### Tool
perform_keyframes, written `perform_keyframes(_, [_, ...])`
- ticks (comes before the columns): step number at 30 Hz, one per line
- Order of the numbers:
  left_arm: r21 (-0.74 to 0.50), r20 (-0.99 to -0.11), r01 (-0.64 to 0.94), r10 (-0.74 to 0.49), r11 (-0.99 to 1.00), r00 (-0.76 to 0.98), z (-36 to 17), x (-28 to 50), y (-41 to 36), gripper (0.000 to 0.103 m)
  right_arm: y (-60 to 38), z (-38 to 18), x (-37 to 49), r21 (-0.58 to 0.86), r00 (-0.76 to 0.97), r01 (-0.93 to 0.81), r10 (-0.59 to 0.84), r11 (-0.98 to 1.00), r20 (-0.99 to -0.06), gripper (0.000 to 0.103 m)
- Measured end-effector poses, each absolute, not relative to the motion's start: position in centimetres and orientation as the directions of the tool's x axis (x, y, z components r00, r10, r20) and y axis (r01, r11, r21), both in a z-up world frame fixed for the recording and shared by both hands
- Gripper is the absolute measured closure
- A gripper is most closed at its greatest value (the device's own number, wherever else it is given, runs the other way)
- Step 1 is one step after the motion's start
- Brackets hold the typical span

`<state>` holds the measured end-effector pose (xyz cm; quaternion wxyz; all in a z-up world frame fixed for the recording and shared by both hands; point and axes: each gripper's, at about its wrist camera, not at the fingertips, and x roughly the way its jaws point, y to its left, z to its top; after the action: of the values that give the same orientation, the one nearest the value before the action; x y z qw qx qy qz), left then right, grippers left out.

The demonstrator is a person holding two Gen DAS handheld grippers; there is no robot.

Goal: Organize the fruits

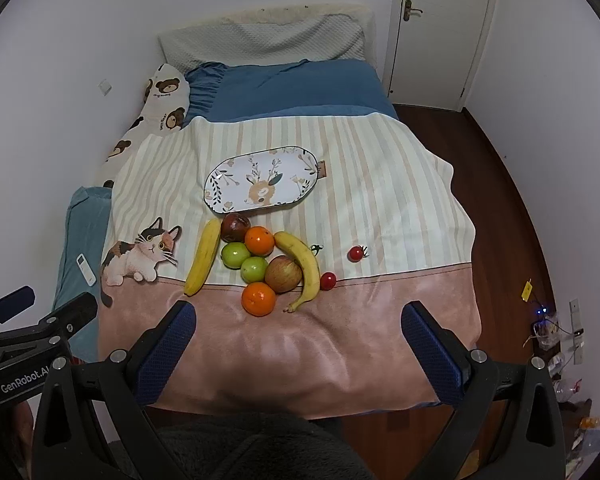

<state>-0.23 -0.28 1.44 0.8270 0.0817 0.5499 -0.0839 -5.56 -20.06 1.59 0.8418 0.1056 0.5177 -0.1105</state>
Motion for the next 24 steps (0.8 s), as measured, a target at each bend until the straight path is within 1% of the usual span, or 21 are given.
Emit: perform_keyframes(24, [0.038, -0.919, 0.224, -0.054, 0.974, 0.391, 1.76, -0.45, -0.54, 0.0, -19.48, 2.45, -5.89, 0.065, 0.45, 0.291, -0.077, 0.954, -0.89, 0.0])
